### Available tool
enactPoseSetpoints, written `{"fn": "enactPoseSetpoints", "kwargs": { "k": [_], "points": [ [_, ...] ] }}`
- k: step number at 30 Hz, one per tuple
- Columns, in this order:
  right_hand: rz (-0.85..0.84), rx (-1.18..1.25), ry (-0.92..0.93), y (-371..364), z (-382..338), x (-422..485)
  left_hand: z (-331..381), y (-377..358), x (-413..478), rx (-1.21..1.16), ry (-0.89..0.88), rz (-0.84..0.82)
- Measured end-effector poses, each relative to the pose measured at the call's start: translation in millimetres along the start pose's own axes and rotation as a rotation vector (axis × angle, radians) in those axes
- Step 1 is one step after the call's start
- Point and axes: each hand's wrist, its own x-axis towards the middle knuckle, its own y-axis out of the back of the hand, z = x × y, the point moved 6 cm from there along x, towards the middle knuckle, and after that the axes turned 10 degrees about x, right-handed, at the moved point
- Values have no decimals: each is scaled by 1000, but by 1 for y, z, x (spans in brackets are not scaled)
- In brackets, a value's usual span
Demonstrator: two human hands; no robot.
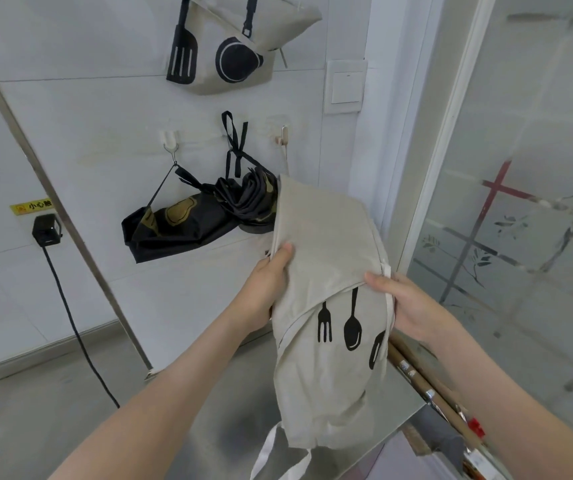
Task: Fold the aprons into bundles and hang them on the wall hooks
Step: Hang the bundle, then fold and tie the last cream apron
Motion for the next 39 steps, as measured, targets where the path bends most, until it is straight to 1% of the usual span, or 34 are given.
{"fn": "enactPoseSetpoints", "kwargs": {
  "k": [2,8,10,12,14,16,18,20,23,25,26,27,28,29,30,31,32,34,36,37,39],
  "points": [
    [21,45,14,5,-1,-5,-5,-5,2,26,39,-29],
    [152,153,26,19,6,-15,-29,-20,-1,-60,226,-147],
    [210,152,27,26,11,-16,-40,-24,-3,41,239,-212],
    [314,152,37,38,15,-16,-56,-24,-1,158,226,-223],
    [419,159,26,52,19,-14,-60,-25,0,190,149,-207],
    [469,143,-13,59,25,-13,-59,-27,3,182,68,-209],
    [481,91,-58,62,33,-12,-60,-24,9,242,-2,-190],
    [481,58,-92,62,42,-10,-65,-19,13,399,-53,-169],
    [455,110,-97,62,50,-6,-71,-15,7,494,-93,-189],
    [443,160,-103,63,53,-3,-71,-13,4,436,-108,-191],
    [434,187,-109,62,54,-1,-72,-9,5,343,-95,-165],
    [420,210,-117,60,55,0,-73,-6,5,220,-90,-116],
    [414,229,-124,59,56,1,-73,1,6,127,-122,-38],
    [404,244,-130,57,56,3,-73,9,6,107,-189,45],
    [393,255,-138,55,56,5,-72,18,5,181,-256,110],
    [384,263,-143,53,55,7,-74,24,4,317,-300,129],
    [379,267,-147,51,54,9,-79,26,4,464,-306,99],
    [355,265,-168,46,53,13,-96,27,7,666,-259,-42],
    [324,246,-200,39,52,17,-101,26,8,791,-298,-97],
    [307,235,-216,35,53,19,-97,23,8,825,-373,-85],
    [288,213,-250,28,55,21,-88,13,8,771,-516,-84]
  ]
}}
